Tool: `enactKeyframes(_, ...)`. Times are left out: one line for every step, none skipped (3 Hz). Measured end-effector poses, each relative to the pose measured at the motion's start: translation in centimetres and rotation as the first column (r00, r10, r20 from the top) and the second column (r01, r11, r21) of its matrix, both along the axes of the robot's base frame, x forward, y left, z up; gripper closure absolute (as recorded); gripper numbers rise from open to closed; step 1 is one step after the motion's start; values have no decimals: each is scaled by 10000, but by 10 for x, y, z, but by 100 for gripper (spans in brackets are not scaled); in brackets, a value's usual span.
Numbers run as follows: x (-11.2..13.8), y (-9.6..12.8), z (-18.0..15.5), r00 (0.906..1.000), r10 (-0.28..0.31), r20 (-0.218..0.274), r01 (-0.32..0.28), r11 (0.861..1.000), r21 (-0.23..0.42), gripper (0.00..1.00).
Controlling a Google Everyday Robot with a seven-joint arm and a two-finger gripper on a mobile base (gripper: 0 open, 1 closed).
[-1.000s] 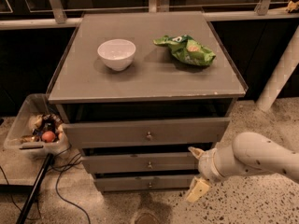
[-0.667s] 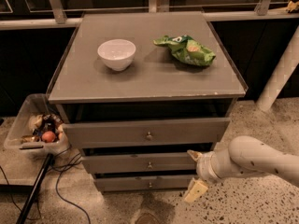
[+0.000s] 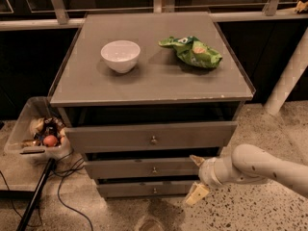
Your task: Open middle drawer
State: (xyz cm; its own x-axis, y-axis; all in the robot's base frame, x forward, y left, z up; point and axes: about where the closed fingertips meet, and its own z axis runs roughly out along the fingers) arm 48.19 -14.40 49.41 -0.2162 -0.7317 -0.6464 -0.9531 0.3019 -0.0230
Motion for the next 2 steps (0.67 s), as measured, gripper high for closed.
enactKeyframes(6, 5, -18, 10000, -62, -58, 64, 9991, 415, 0)
enactKeyframes(10, 11, -22, 10000, 93, -33, -91, 9987, 502, 0)
